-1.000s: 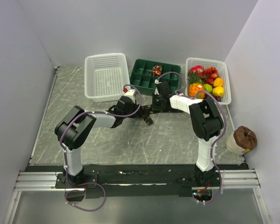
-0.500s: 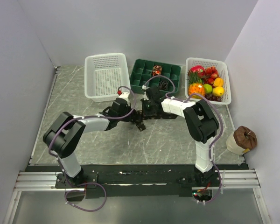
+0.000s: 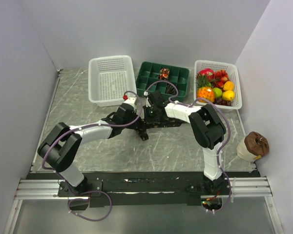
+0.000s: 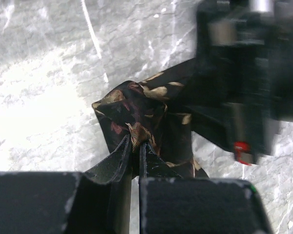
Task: Roll the ties
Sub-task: Roll the tie at the center of the board.
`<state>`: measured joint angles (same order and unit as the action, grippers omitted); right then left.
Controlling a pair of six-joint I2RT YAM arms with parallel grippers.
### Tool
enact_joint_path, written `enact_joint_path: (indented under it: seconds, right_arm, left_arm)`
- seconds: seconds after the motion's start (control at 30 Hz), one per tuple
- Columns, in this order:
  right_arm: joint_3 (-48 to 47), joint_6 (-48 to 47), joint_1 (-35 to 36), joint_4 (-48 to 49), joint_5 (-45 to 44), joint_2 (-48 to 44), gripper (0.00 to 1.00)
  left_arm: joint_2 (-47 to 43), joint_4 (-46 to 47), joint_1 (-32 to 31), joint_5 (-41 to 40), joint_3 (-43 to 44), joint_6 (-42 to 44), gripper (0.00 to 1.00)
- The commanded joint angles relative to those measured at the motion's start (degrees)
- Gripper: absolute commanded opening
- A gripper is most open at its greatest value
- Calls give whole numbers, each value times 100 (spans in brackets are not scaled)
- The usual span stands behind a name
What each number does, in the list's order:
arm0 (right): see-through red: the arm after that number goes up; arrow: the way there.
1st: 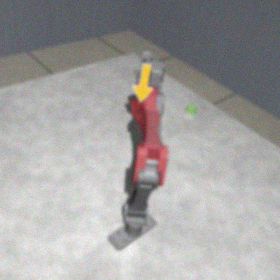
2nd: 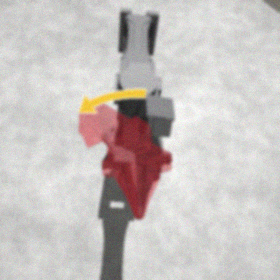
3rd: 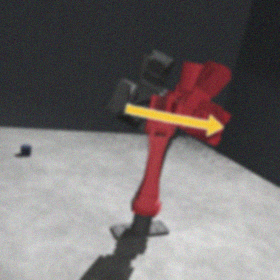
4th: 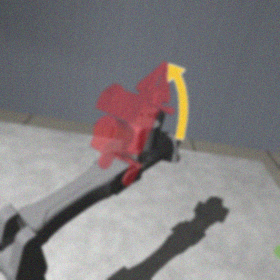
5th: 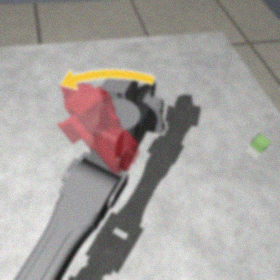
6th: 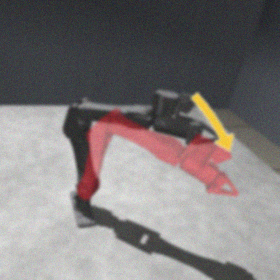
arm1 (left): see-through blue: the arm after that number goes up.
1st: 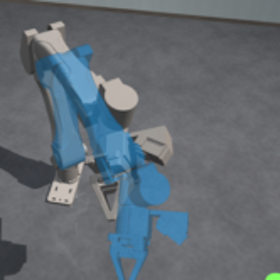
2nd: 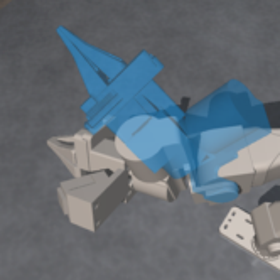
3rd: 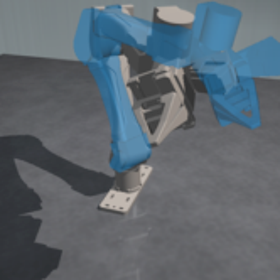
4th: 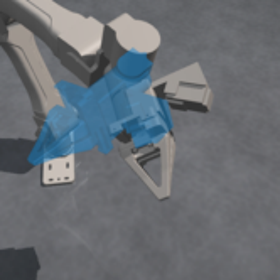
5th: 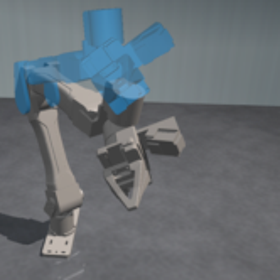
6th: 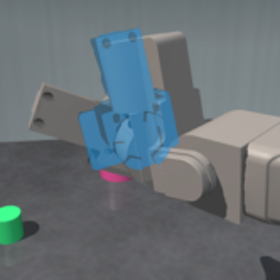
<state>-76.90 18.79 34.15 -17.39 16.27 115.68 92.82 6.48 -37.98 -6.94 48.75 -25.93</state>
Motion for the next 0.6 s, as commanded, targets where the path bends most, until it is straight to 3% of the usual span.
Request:
enact_joint_path:
  seconds: [0.0,0.33,0.57]
  right_arm:
    - [-369,134,74,-230,87,332,6]
    - [-563,301,83,-116,332,544,6]
    - [-1,398,-66,473,798,149,6]
  left_arm:
    - [78,-331,-332,-466,564,308,5]
    - [237,-428,-588,-695,1004,378,6]
    - [448,-525,-650,-1002,1093,502,5]
